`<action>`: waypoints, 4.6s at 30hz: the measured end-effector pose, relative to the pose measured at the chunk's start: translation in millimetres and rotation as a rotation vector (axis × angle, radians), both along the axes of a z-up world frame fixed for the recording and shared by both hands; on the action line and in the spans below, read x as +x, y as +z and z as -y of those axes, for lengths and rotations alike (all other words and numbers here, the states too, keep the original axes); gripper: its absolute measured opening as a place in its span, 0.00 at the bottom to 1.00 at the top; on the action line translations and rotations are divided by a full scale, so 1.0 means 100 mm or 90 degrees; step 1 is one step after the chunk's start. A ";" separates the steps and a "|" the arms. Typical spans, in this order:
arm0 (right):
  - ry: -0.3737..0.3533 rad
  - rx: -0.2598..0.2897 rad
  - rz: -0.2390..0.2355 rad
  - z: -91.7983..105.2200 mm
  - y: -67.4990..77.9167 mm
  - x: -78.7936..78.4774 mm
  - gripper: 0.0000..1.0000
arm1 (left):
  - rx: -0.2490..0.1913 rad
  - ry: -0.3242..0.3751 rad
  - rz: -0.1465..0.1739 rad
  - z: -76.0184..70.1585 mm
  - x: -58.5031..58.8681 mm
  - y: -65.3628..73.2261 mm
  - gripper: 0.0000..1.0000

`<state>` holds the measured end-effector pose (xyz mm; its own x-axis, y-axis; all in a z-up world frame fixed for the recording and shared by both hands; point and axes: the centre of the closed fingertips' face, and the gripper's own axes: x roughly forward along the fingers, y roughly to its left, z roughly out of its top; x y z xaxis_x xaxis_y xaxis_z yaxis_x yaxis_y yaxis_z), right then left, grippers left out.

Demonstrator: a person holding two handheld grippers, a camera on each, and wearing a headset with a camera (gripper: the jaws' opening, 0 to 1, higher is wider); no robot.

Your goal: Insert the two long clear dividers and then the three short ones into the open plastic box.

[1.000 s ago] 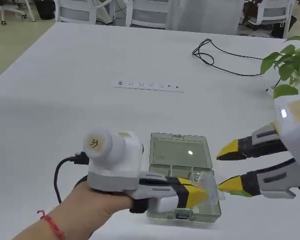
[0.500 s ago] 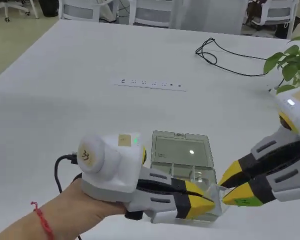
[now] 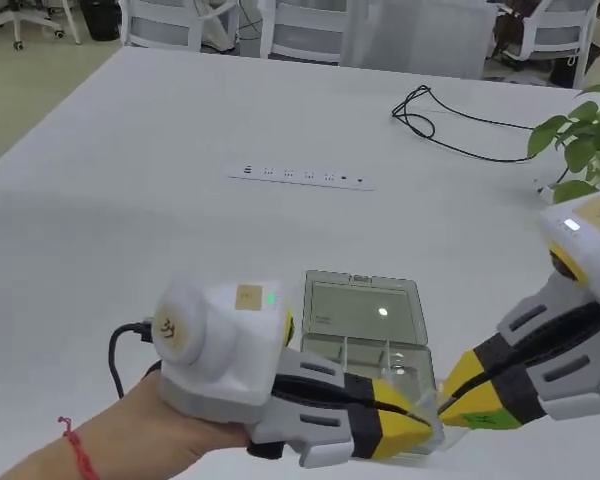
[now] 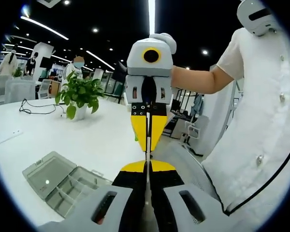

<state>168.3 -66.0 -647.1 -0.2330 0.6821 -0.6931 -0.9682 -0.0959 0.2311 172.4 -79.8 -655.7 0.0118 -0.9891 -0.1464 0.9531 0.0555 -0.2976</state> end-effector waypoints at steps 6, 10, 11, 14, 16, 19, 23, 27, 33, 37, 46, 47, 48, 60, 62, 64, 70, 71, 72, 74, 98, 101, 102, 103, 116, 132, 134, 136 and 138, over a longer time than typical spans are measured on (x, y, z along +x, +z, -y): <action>0.000 0.000 0.006 -0.01 -0.01 0.01 0.03 | 0.002 0.004 -0.002 -0.01 0.00 -0.01 0.00; -0.001 -0.001 0.008 0.00 -0.02 0.03 0.03 | 0.006 0.008 -0.005 -0.02 0.01 -0.03 0.00; -0.002 -0.001 0.008 0.00 -0.02 0.03 0.03 | 0.008 0.009 -0.004 -0.03 0.01 -0.04 0.00; -0.002 -0.005 0.013 0.00 -0.03 0.03 0.03 | 0.011 0.014 -0.005 -0.05 0.02 -0.05 0.00; -0.003 -0.006 0.015 0.01 -0.02 0.03 0.03 | 0.014 0.020 -0.006 -0.07 0.03 -0.07 0.00; -0.010 -0.007 0.020 0.04 -0.02 0.07 0.03 | 0.015 0.029 -0.007 -0.10 0.05 -0.07 0.01; -0.021 -0.009 0.026 0.08 -0.03 0.14 0.03 | 0.019 0.045 -0.009 -0.14 0.09 -0.09 0.05; -0.036 -0.020 0.040 0.12 -0.05 0.21 0.03 | 0.023 0.069 -0.014 -0.22 0.15 -0.11 0.11; -0.050 -0.037 0.059 0.19 -0.11 0.35 0.03 | 0.037 0.100 -0.015 -0.35 0.22 -0.17 0.20; -0.062 -0.054 0.075 0.22 -0.16 0.46 0.03 | 0.050 0.125 -0.012 -0.44 0.29 -0.22 0.30; -0.067 -0.087 0.099 0.26 -0.31 0.63 0.03 | 0.071 0.165 -0.017 -0.62 0.38 -0.32 0.51; -0.068 -0.091 0.102 0.27 -0.35 0.65 0.03 | 0.074 0.170 -0.016 -0.64 0.39 -0.33 0.53; -0.069 -0.095 0.105 0.27 -0.37 0.68 0.03 | 0.076 0.174 -0.016 -0.66 0.40 -0.35 0.55; -0.052 -0.155 0.149 0.30 -0.74 0.90 0.03 | 0.128 0.204 0.014 -0.84 0.52 -0.54 0.85; -0.052 -0.157 0.146 0.29 -0.78 0.93 0.03 | 0.133 0.207 0.021 -0.86 0.54 -0.55 0.89; -0.048 -0.164 0.146 0.30 -0.85 0.95 0.03 | 0.138 0.210 0.017 -0.88 0.55 -0.58 0.93; -0.025 -0.183 0.149 0.33 -1.14 1.03 0.03 | 0.147 0.215 0.018 -0.92 0.57 -0.62 0.99; -0.021 -0.189 0.151 0.34 -1.17 1.05 0.03 | 0.148 0.217 0.016 -0.93 0.58 -0.62 1.00; -0.019 -0.192 0.151 0.35 -1.18 1.05 0.03 | 0.150 0.217 0.015 -0.93 0.58 -0.63 1.00; -0.015 -0.195 0.148 0.34 -1.19 1.04 0.03 | 0.151 0.217 0.013 -0.93 0.58 -0.64 1.00; -0.007 -0.192 0.119 0.33 -1.37 1.06 0.03 | 0.137 0.226 0.001 -0.92 0.59 -0.65 0.97; -0.010 -0.183 0.118 0.33 -1.37 1.06 0.03 | 0.136 0.226 0.000 -0.92 0.59 -0.64 0.97; -0.014 -0.184 0.117 0.34 -1.38 1.06 0.03 | 0.136 0.226 0.000 -0.92 0.59 -0.64 0.97; -0.014 -0.181 0.118 0.34 -1.39 1.05 0.03 | 0.136 0.227 -0.001 -0.91 0.59 -0.64 0.98; -0.029 -0.170 0.135 0.31 -1.53 1.03 0.03 | 0.136 0.229 -0.003 -0.93 0.58 -0.65 0.98; -0.012 -0.198 0.157 0.31 -1.74 1.03 0.03 | 0.146 0.226 -0.002 -0.96 0.59 -0.68 1.00; -0.015 -0.197 0.157 0.31 -1.74 1.03 0.03 | 0.148 0.226 -0.002 -0.96 0.59 -0.70 1.00; -0.015 -0.198 0.159 0.31 -1.74 1.03 0.03 | 0.151 0.227 -0.003 -0.97 0.59 -0.71 1.00; -0.020 -0.201 0.158 0.31 -1.73 1.03 0.03 | 0.150 0.228 -0.004 -0.98 0.58 -0.72 1.00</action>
